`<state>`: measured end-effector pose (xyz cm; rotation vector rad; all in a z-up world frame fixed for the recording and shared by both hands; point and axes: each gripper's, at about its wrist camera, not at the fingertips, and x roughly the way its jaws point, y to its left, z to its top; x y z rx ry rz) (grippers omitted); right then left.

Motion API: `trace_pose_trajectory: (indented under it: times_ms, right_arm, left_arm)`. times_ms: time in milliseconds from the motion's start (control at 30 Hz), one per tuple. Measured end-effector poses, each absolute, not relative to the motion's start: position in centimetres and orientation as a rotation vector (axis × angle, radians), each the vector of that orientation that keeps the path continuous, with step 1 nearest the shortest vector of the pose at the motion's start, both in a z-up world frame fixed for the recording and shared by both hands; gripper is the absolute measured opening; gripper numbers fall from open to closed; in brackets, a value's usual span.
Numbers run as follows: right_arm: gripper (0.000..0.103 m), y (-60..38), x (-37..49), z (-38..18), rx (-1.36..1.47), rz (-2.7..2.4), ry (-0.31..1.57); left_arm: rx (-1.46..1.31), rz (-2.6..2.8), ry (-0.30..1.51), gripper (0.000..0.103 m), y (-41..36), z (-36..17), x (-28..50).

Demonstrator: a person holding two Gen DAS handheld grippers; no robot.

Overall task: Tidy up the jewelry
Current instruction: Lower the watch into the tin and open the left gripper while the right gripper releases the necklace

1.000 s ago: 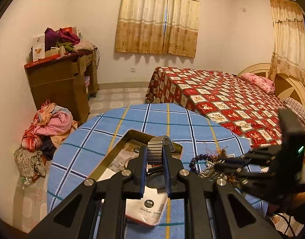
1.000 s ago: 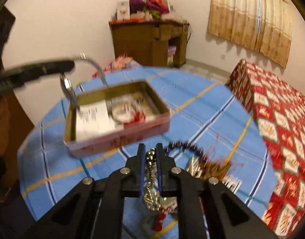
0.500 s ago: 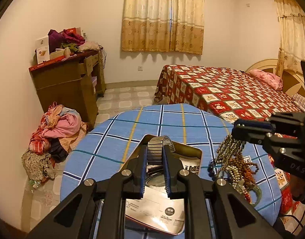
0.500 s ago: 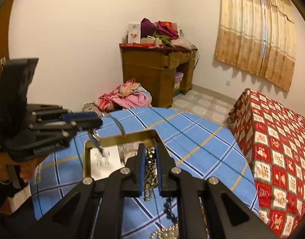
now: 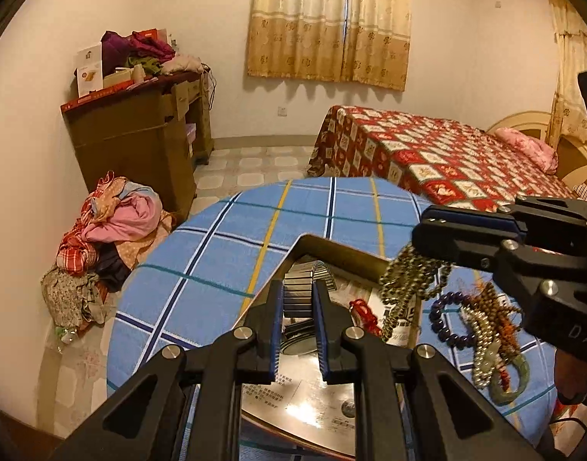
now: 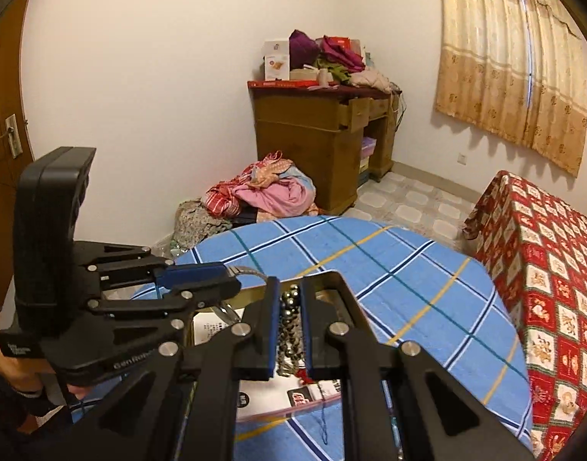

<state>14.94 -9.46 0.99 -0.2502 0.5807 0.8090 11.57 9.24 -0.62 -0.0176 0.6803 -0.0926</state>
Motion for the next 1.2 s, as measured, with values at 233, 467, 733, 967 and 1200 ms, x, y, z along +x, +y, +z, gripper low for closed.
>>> trace_pose_trajectory:
  times_ms: [233,467,733,967,1200]
  right_arm:
    - [0.012,-8.8,15.6,-2.0,-0.261,0.803,0.655]
    - [0.013,-8.6,16.2,-3.8,-0.268,0.792,0.705]
    - [0.013,-8.6,15.9,-4.4,-0.285,0.786,0.717]
    - [0.013,-8.4,15.6,-4.4,-0.284,0.787,0.718]
    - [0.042,-9.4,15.9,-4.3,-0.252,0.760,0.719]
  left_arm:
    - [0.010,-0.091,0.712,0.015,8.8,-2.3,11.7]
    - [0.017,-0.078,0.738,0.015,8.9,-3.4,12.1]
    - [0.018,-0.078,0.754,0.015,9.0,-4.0,12.2]
    - [0.025,-0.070,0.752,0.015,8.9,-4.0,12.2]
    - [0.050,-0.020,0.724,0.056,9.0,-3.5,11.6]
